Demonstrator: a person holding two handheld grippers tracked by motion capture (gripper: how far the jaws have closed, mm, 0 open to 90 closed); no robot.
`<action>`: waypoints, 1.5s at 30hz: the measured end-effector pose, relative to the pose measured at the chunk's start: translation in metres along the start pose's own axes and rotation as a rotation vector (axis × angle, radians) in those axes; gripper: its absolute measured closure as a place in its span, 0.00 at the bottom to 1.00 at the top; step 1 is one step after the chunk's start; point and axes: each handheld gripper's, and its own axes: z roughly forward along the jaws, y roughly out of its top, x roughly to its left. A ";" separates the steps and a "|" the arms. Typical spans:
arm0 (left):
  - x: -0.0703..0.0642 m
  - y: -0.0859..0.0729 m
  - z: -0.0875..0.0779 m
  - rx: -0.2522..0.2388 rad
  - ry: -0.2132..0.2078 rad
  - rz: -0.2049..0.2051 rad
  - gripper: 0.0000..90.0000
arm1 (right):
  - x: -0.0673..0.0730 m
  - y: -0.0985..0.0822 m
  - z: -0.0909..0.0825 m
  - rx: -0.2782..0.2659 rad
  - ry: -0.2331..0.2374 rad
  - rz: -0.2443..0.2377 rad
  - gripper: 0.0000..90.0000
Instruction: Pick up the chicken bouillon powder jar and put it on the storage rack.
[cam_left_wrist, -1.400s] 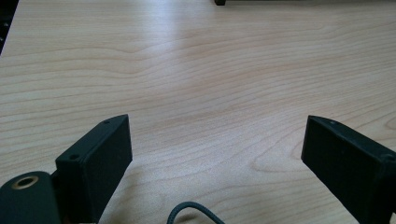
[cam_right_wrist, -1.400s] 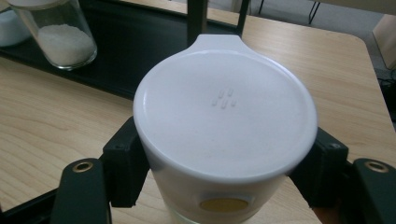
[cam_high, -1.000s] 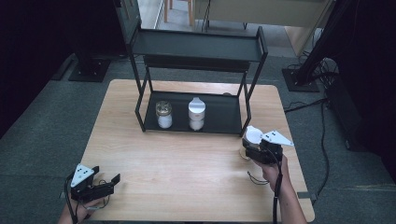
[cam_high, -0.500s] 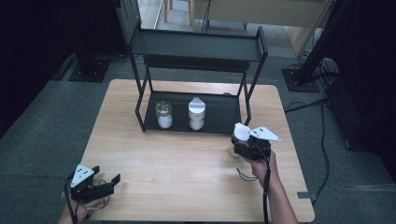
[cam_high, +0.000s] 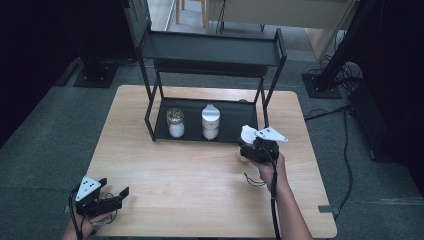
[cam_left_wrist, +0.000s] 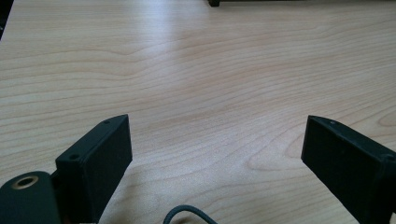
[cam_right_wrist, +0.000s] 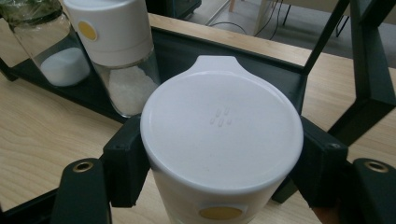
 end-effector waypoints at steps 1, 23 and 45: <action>0.000 0.000 0.000 -0.001 -0.001 0.000 0.10 | 0.001 0.001 0.002 -0.001 0.000 0.000 0.34; 0.000 0.000 -0.001 -0.004 -0.010 -0.001 0.10 | 0.007 0.030 0.026 -0.005 -0.011 0.003 0.34; 0.002 0.000 -0.001 -0.005 -0.018 -0.011 0.10 | 0.006 0.050 0.052 0.003 -0.019 0.018 0.34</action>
